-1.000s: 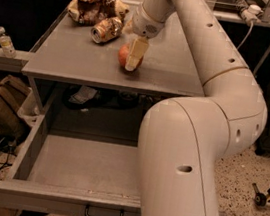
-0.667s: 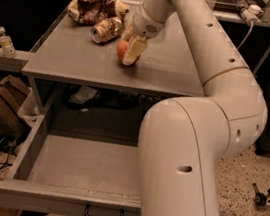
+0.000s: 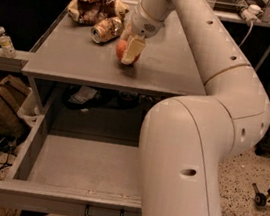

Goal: Place apple into top drawer

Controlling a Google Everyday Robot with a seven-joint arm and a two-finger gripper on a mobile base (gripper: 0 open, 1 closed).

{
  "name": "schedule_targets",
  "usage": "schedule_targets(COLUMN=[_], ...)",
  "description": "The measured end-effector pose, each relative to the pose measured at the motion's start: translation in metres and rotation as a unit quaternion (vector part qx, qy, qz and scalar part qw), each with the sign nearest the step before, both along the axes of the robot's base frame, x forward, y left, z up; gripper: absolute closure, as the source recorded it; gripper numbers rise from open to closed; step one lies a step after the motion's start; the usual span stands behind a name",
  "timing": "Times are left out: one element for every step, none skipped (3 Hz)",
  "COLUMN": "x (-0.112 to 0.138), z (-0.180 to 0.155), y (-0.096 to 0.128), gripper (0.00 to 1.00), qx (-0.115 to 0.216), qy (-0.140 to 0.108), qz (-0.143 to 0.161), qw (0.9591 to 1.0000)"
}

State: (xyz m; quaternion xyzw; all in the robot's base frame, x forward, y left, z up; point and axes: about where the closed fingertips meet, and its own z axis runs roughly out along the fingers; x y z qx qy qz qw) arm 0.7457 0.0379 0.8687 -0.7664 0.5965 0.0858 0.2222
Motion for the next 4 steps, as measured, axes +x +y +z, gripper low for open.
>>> schedule_targets(x=[-0.029, -0.029, -0.029, -0.044], z=[0.006, 0.006, 0.005, -0.004], y=[0.016, 0.016, 0.016, 0.018], gripper=[1.00, 1.00, 1.00, 1.00], qx=[-0.016, -0.016, -0.017, -0.026], qy=[0.010, 0.010, 0.010, 0.005], qz=[0.000, 0.000, 0.000, 0.005], qw=[0.9998, 0.9998, 0.9998, 0.9996])
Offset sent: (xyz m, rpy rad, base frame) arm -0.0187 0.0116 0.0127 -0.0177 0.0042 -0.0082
